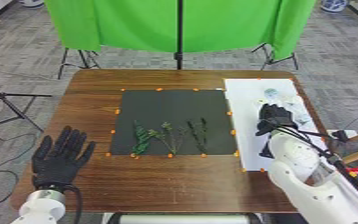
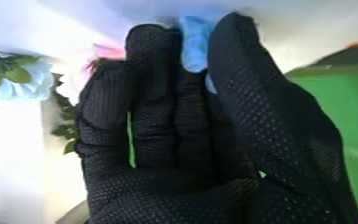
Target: Arrange flowers
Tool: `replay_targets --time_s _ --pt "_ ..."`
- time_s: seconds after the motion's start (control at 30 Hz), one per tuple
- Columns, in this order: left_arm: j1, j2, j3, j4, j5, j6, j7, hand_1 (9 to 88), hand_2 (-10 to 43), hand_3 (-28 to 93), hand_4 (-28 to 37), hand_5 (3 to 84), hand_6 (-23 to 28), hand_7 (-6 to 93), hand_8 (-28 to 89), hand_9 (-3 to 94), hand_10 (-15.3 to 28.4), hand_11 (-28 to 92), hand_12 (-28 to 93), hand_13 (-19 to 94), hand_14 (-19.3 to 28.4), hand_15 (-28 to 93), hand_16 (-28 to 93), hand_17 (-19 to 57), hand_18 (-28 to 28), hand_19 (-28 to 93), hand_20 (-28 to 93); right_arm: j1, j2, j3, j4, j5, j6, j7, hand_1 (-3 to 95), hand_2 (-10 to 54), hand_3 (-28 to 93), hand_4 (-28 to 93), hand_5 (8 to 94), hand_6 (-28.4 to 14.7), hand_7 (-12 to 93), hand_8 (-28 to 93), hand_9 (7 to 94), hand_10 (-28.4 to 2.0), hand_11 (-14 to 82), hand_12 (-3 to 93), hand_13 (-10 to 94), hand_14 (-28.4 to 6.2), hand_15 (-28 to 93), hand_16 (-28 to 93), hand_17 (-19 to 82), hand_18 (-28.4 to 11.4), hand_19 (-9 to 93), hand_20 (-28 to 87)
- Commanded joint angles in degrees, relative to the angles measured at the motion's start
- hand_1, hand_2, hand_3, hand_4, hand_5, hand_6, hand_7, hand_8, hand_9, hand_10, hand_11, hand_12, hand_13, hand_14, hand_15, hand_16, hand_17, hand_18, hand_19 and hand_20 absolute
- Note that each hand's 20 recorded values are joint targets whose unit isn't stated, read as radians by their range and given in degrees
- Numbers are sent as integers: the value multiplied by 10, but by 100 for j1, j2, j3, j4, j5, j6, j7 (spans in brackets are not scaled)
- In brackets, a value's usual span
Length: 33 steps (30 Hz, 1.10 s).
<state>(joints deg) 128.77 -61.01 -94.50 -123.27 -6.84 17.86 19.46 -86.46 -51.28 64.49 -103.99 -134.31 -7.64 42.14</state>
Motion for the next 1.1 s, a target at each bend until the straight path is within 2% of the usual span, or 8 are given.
replay_targets --time_s 0.03,0.13,0.33,0.43,0.77,0.83,0.9,1.1 --pt "100 -74 45 6 -26 -11 -52 275 182 729 -283 453 66 202 -108 414 148 316 121 323 145 478 -84 -49 142 397 164 -254 72 -92 112 -210 484 13 668 -95 611 -283 681 0 380 118 790 -106 195 498 680 -55 464 430 392 -194 834 382" --pt "119 -65 33 0 -29 -18 -40 275 182 728 -283 454 66 202 -109 415 148 317 121 324 145 479 -84 -49 142 396 163 -214 78 -154 -70 -54 1095 -70 629 -95 657 -282 684 2 411 120 798 -107 195 500 689 -59 464 432 395 -200 838 388" --pt "144 -85 42 -7 -39 13 -41 275 182 729 -283 454 66 202 -109 415 148 318 121 324 144 479 -85 -48 141 395 163 558 -146 -875 -514 -194 1609 -616 616 -95 672 -282 691 -8 405 116 801 -111 192 493 689 -65 474 422 394 -205 844 388" --pt "127 -79 54 5 -35 19 -47 275 182 730 -283 454 66 202 -109 415 148 318 121 324 145 479 -84 -48 141 395 163 1075 -393 -1305 -583 76 1453 -991 615 -95 674 -282 690 -8 405 119 801 -111 192 493 688 -65 476 422 394 -205 846 388" --pt "106 26 130 11 -55 90 1 275 182 730 -283 455 67 202 -110 413 148 318 120 324 145 480 -84 -49 142 397 164 2501 -1208 -2807 -12 357 1092 -1988 613 -95 675 -283 685 -5 410 122 797 -110 185 489 679 -65 476 420 391 -203 850 388" --pt "-28 59 181 85 -42 112 -35 275 181 730 -283 454 67 202 -109 414 147 319 121 324 145 480 -84 -49 142 397 164 2712 -1296 -3026 106 376 1193 -2260 613 -95 675 -283 684 -5 412 122 796 -111 184 489 679 -67 475 419 389 -202 849 388" --pt "-59 87 196 102 -39 126 -56 275 182 729 -283 454 67 202 -110 414 147 319 121 324 145 481 -84 -48 142 396 163 2883 -1406 -3242 202 271 1202 -2399 612 -95 677 -283 684 -5 412 120 797 -110 184 488 679 -67 474 419 388 -203 849 388" --pt "-228 176 280 159 -38 141 -101 275 182 730 -283 454 66 204 -109 415 147 320 120 324 145 480 -85 -48 141 396 163 3366 -1724 -4009 532 135 866 -2069 605 -95 682 -280 682 -3 418 119 798 -110 182 488 679 -66 470 419 385 -204 848 389"
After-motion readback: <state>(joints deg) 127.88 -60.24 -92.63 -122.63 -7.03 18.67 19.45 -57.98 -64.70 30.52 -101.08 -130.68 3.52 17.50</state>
